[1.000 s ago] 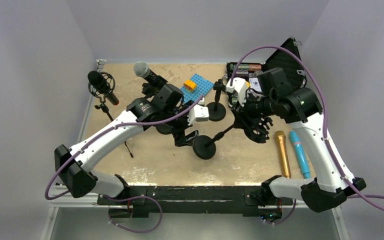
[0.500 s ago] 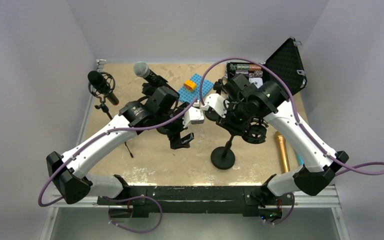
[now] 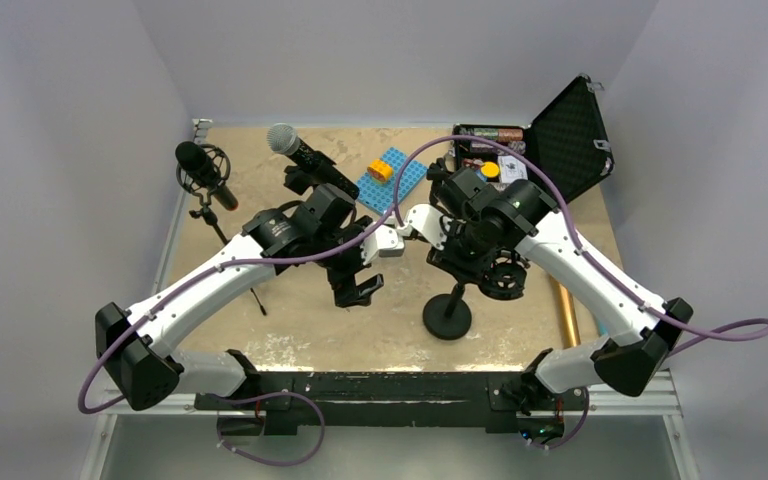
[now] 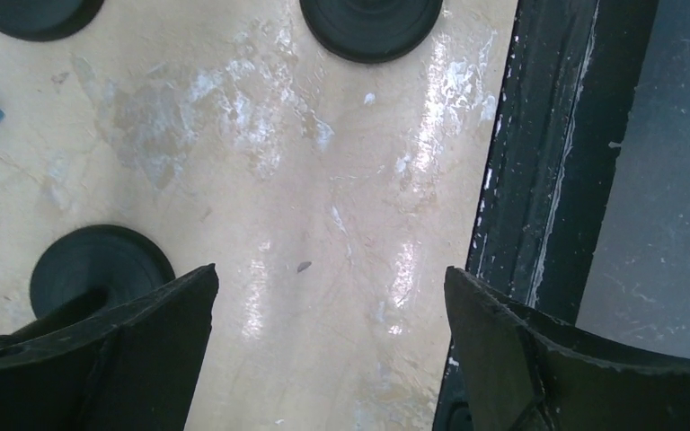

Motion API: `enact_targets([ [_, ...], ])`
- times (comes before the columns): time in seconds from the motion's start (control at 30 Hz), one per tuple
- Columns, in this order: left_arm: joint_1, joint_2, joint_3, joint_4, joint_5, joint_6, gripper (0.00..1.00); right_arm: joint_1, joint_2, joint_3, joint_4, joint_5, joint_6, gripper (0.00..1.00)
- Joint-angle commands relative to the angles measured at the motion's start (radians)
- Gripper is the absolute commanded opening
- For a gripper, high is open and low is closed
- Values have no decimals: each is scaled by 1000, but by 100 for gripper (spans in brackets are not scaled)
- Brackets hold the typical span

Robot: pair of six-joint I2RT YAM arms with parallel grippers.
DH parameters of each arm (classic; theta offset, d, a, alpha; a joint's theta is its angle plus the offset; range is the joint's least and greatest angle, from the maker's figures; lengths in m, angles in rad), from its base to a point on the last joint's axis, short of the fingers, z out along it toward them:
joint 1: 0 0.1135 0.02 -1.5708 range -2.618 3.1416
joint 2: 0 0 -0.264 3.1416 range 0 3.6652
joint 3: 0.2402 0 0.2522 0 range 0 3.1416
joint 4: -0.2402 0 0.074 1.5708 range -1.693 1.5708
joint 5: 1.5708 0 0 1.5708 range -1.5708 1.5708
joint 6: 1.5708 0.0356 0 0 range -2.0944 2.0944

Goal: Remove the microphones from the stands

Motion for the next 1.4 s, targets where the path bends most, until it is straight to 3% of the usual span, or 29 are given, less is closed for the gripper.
enact_targets([
  [0.0, -1, -24, 23, 138, 46, -110, 100, 20, -3, -83, -27, 22, -11, 0],
  [0.17, 12, -30, -27, 208, -24, -231, 100, 25, 35, -95, -21, 23, -2, 0],
  [0.33, 19, -43, -51, 226, -6, -209, 100, 24, 59, -98, -21, 24, 0, 0],
  [0.57, 21, -51, -69, 208, -2, -74, 100, 24, 43, -114, 10, 8, 9, 2],
  [0.83, 21, -32, -43, 120, -31, 246, 93, 19, -14, -232, 179, 8, -25, 1],
  [1.0, 21, -58, -78, 121, -64, 301, 92, 19, -3, -301, 226, 28, -33, 6],
  [1.1, 21, -86, -103, 129, -76, 298, 92, 18, -7, -310, 239, 31, -15, 17],
  [1.2, 26, -114, -120, 144, -73, 250, 92, 4, -22, -270, 223, -20, 2, 59],
  [1.23, 27, -121, -125, 146, -63, 244, 92, -2, -31, -250, 214, -48, -5, 68],
  [1.27, 28, -126, -133, 151, -54, 242, 92, -6, -41, -230, 207, -70, -13, 75],
  [1.37, 27, -122, -135, 156, -29, 238, 92, -33, -76, -174, 193, -161, -32, 83],
])
